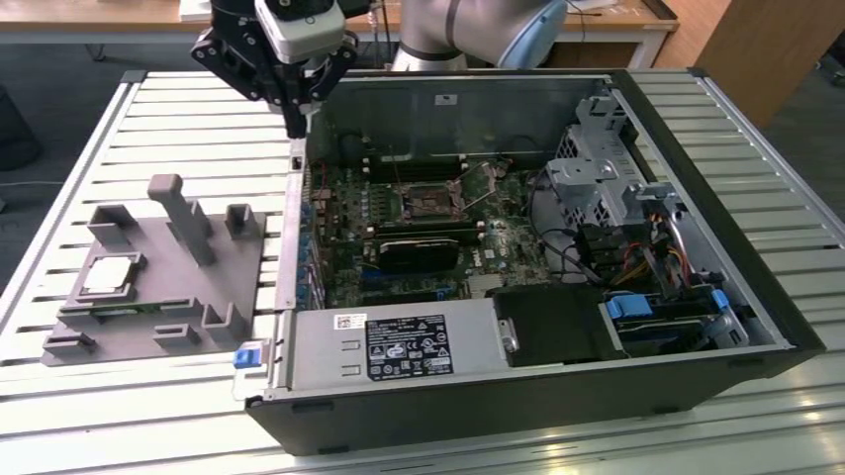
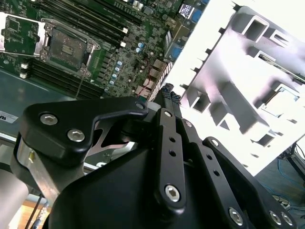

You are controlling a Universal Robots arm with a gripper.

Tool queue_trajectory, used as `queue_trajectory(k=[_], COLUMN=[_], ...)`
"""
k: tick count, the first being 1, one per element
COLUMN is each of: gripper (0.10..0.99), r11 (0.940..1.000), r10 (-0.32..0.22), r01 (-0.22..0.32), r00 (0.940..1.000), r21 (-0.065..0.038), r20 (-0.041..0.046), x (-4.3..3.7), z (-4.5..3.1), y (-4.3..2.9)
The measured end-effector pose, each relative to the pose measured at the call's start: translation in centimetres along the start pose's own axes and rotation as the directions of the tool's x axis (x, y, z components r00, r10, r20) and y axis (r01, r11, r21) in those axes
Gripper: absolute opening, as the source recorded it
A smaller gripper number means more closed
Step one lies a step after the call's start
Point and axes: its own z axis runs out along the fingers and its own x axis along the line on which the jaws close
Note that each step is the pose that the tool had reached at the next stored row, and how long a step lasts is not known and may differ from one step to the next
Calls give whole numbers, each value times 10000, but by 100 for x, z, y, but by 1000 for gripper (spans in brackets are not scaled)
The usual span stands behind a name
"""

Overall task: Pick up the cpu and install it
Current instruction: 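Reach for the cpu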

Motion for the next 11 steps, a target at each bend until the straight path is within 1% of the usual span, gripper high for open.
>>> queue_trajectory(k=[11], gripper=[106], r11=[10000], r10=[-1], r01=[1], r00=[10000], r21=[0], r20=[1], x=[75], z=[4], y=[-6])
